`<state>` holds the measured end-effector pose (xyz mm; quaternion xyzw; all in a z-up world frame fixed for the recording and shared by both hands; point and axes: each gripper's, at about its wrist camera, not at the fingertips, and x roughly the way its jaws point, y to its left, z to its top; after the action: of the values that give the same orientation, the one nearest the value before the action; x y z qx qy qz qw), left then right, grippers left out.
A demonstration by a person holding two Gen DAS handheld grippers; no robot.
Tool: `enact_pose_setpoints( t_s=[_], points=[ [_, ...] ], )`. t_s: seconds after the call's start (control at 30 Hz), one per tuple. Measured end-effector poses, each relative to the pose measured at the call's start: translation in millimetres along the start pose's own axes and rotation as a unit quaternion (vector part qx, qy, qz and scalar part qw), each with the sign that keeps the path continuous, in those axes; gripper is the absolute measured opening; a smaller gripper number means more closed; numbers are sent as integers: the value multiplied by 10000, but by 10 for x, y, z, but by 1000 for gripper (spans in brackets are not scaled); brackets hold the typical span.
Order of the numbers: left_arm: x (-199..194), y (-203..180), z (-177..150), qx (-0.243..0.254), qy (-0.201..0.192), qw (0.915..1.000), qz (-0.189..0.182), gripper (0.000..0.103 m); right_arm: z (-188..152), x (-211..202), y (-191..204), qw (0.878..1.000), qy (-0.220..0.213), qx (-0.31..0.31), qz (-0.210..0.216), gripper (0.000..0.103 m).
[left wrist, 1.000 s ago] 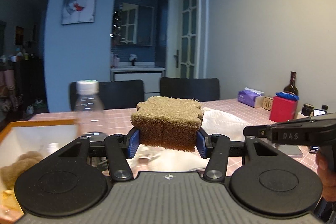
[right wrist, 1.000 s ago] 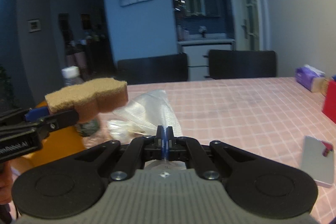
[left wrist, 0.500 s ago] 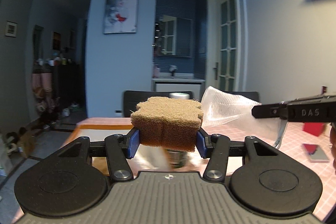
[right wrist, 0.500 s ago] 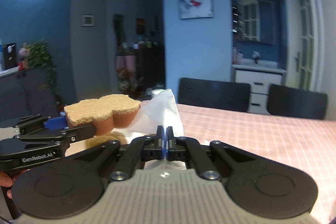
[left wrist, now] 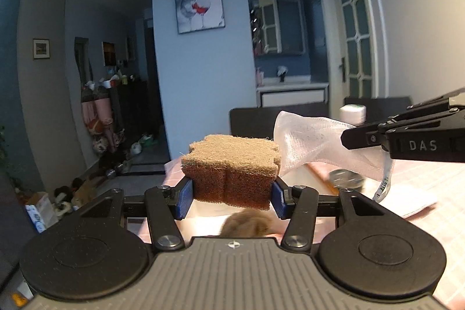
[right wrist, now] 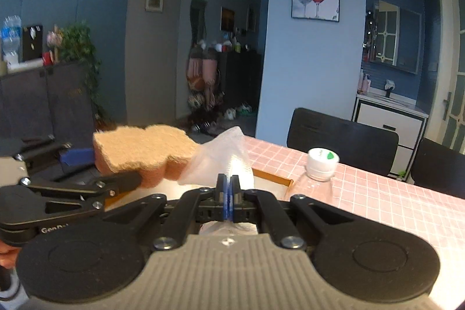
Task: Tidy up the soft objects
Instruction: 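Lift the sponge with the left gripper while the right lifts the plastic bag, then lower the sponge and plastic bag into the orange box while both grippers open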
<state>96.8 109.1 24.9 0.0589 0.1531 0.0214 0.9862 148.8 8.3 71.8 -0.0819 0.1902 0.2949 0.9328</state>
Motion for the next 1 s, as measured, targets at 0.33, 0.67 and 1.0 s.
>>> enact_pose_setpoints(
  t_s=[0.33, 0.67, 1.0],
  points=[
    [562, 179, -115, 419, 636, 9971, -7, 61, -25, 903, 172, 9941, 583, -711, -578, 0],
    [818, 264, -241, 308, 1618, 9862, -148, 62, -166, 1275, 153, 9857, 1080, -1109, -668, 0],
    [950, 241, -197, 640, 1977, 9781, -120, 65, -212, 1358, 159, 9805, 1518, -1162, -456, 5]
  ],
)
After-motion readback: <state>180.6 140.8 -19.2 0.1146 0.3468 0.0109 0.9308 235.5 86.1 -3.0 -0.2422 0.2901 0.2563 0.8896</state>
